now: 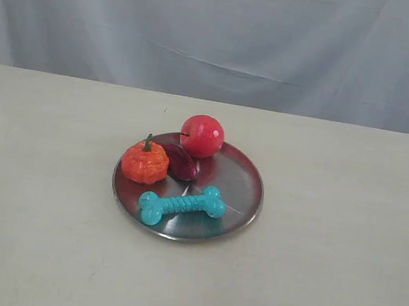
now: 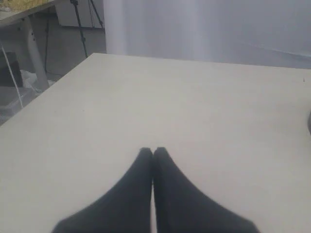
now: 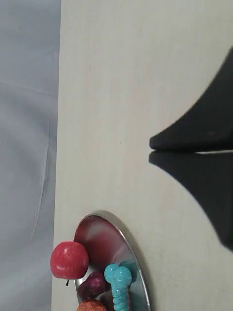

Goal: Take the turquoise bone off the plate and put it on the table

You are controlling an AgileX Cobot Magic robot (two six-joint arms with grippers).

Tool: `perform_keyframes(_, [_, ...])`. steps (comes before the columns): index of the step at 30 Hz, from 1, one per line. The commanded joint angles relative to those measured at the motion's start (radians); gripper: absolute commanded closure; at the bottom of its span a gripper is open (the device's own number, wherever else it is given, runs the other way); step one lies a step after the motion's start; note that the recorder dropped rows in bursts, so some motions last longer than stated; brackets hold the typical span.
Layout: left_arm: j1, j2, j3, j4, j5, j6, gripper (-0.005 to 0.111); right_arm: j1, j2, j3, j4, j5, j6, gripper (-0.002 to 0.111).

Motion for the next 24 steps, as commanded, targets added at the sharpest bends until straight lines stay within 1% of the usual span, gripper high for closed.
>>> perform_keyframes(1, [0.002, -0.001, 0.003, -0.001, -0.005, -0.004, 0.107, 0.003, -0.006, 0.001, 0.003, -0.006, 0.001, 0.109])
perform_keyframes(5, [0.002, -0.001, 0.003, -0.001, -0.005, -0.004, 0.107, 0.003, -0.006, 0.001, 0.003, -0.009, 0.001, 0.109])
perform_keyframes(9, [0.002, -0.001, 0.003, -0.001, -0.005, -0.004, 0.107, 0.003, -0.006, 0.001, 0.001, -0.062, 0.001, 0.109])
perform_keyframes(11, [0.002, -0.001, 0.003, -0.001, -0.005, -0.004, 0.107, 0.003, -0.006, 0.001, 0.001, -0.109, 0.001, 0.109])
perform_keyframes(19, [0.002, -0.001, 0.003, -0.001, -0.005, -0.004, 0.107, 0.003, -0.006, 0.001, 0.001, -0.391, 0.001, 0.109])
perform_keyframes(24, [0.002, -0.001, 0.003, -0.001, -0.005, -0.004, 0.107, 0.003, -0.006, 0.001, 0.001, -0.474, -0.001, 0.109])
